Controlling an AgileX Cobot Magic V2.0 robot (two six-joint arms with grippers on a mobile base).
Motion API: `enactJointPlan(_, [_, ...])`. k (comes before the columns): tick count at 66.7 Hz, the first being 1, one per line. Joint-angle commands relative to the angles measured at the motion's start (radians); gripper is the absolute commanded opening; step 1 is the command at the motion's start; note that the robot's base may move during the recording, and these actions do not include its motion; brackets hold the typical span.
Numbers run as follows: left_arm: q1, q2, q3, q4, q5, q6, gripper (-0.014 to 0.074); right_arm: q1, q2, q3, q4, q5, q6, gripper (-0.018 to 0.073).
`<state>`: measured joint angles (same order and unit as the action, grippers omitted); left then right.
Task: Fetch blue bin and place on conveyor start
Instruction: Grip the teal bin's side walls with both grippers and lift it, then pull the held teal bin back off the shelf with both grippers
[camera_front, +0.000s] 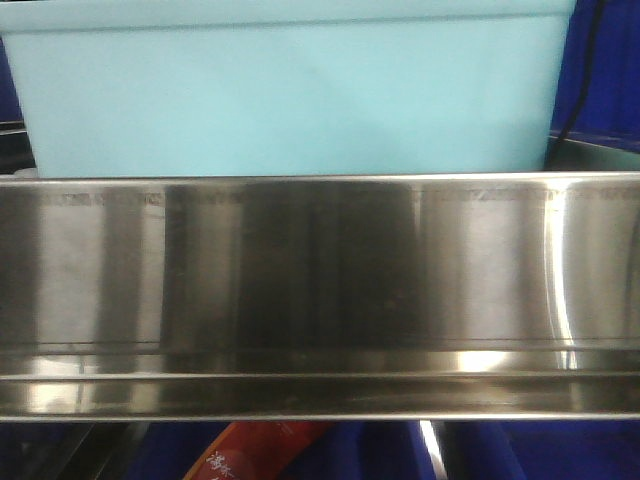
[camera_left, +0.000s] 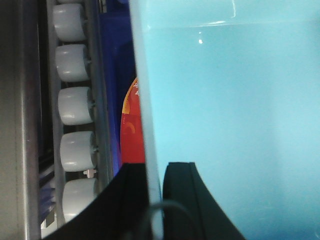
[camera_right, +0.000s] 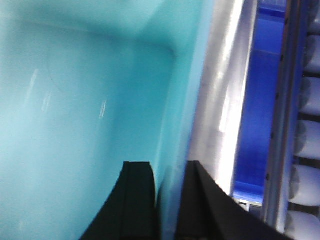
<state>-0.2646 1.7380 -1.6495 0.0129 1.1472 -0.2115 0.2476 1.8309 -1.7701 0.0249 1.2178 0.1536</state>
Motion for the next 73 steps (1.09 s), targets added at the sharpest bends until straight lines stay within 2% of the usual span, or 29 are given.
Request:
enactJointPlan(1, [0.003,-0.006,-0.006,0.021,0.035,0.000,-0.0111,-0.005,-0.012,0.003,-0.041,0.003,-0.015,-0.0153])
enactJointPlan(17, [-0.004,-0.056,-0.027,0.018,0.074,0.000,-0.0111,-0.005,-0.110,0.003,-0.041,0.003,-0.015,-0.0153])
enactJointPlan(45, [-0.097,-0.218,-0.182,0.033,0.074,0.000,-0.0111,-0.005,-0.344,0.003,-0.041,0.003,-0.015,-0.0153])
enactJointPlan(73, [-0.101,-0.218,-0.184,0.043,0.074,0.000,-0.0111,-0.005,-0.365,0.003,-0.041,0.001,-0.015,-0.0153])
